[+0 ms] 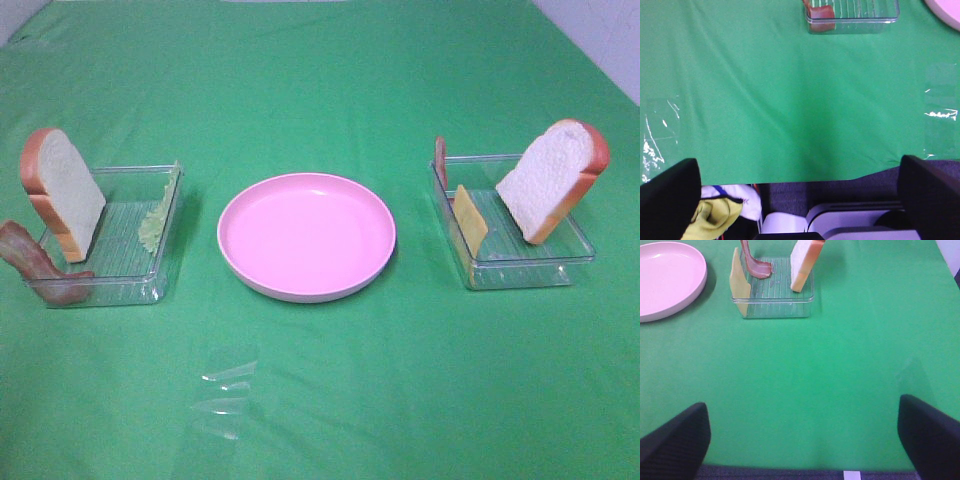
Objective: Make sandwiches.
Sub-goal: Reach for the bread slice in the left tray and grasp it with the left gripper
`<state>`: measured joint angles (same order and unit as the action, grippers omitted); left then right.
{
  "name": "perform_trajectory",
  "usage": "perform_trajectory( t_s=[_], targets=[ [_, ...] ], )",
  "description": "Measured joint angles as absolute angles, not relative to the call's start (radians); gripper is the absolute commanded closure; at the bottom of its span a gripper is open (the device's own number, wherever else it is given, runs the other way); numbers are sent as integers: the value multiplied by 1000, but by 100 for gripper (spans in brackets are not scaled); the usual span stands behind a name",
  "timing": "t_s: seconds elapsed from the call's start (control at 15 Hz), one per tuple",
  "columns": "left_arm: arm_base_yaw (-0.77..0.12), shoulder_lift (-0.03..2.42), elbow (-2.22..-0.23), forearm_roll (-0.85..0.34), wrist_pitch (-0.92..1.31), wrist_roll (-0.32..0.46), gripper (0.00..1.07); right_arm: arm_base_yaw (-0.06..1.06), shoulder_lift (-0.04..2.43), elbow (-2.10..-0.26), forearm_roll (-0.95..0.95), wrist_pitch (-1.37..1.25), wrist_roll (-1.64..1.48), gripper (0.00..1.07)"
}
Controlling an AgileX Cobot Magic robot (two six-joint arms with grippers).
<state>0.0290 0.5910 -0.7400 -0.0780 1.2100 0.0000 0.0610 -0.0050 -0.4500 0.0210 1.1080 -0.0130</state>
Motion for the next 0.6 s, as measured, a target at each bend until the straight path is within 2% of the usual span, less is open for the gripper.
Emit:
perform_trajectory(
  t_s=[0.07, 0.13, 0.27, 0.47, 0.6],
  targets=[
    [29, 741, -818, -63, 1218, 0, 7, 61, -5, -450, 21, 1108, -13, 8],
    [29, 1005, -987, -27, 1221, 0, 7, 61, -5, -450, 21, 1108, -13, 8],
    [29, 1273, -1172, 0, 1220, 0, 7, 61, -5, -450, 21, 1108, -13, 8],
    [17, 1516, -1410, 18, 1219, 0, 7, 61, -5, -450, 21, 1108, -13, 8],
    [-28, 1678, -1583, 23, 1219, 0, 7, 61, -5, -450, 21, 1108, -13, 8]
  ],
)
